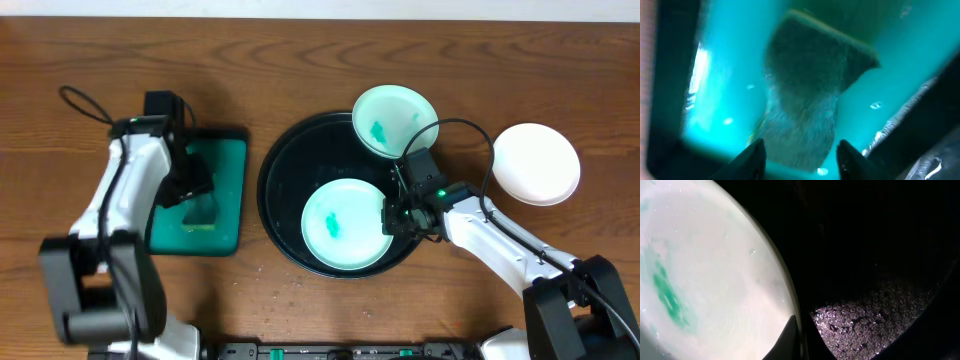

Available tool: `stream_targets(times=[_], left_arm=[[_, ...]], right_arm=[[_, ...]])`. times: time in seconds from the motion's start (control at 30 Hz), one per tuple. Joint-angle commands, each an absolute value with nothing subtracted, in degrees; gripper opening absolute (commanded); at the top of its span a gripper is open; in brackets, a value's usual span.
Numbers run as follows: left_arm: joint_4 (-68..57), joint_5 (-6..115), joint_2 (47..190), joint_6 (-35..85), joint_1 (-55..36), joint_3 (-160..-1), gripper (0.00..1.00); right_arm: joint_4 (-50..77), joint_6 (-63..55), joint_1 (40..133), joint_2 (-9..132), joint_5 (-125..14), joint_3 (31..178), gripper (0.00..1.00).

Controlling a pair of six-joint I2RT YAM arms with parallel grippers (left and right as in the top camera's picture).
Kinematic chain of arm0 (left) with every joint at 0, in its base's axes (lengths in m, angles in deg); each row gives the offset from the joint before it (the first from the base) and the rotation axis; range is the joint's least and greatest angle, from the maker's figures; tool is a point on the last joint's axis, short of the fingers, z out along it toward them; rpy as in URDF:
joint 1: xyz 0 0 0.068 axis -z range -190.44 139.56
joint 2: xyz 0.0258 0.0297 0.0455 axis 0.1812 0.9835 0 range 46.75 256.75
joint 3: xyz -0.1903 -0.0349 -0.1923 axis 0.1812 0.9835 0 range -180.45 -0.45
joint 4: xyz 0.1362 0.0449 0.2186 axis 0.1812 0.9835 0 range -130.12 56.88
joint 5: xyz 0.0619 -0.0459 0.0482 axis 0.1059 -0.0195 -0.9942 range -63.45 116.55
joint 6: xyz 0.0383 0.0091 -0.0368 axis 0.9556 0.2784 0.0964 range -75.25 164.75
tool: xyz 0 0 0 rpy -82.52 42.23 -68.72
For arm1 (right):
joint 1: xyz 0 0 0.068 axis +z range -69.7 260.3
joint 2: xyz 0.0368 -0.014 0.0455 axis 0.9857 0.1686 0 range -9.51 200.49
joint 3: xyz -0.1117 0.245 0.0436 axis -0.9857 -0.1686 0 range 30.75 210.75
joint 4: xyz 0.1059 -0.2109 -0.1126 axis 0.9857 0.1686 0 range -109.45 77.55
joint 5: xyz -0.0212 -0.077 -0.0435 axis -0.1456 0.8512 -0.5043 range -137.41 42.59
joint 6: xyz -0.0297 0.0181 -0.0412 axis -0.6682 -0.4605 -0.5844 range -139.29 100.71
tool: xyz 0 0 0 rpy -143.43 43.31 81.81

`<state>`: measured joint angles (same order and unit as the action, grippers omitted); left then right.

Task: Clean dirty plates on tray and stack at the side
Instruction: 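Move the left gripper down into the green basin toward the sponge, then grasp the sponge with the left gripper and lift it from the water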

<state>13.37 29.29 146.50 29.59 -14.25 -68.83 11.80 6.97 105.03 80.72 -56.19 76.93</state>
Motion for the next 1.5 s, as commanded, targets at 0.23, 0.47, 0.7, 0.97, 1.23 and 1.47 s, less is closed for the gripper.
stream_targets(times=[0.23,0.47,0.7,0.97,1.23,1.47], left_arm=[[9.46,31.26,153.60,31.01,-14.34,-68.48,0.37],[7.30,31.04,153.60,32.30,-14.34,-68.48,0.47],[6.69,30.99,153.65,32.28,-14.34,-68.48,0.19],[6.01,31.02,154.87,32.76,-14.34,-68.13,0.30],[6.01,31.08,157.78,33.15,-14.34,-68.13,0.24],[6.03,32.06,158.76,33.13,-14.34,-68.24,0.07]], right_arm=[[12.50,5.90,105.90,79.89,-54.55,77.65,0.01],[12.74,5.90,105.90,79.89,-54.53,77.65,0.01],[13.20,5.90,105.90,79.89,-54.55,77.65,0.01],[14.86,5.90,105.90,79.89,-54.53,77.65,0.01],[15.10,5.90,105.90,79.89,-54.55,77.65,0.01],[15.10,5.90,105.90,79.89,-54.55,77.65,0.01]])
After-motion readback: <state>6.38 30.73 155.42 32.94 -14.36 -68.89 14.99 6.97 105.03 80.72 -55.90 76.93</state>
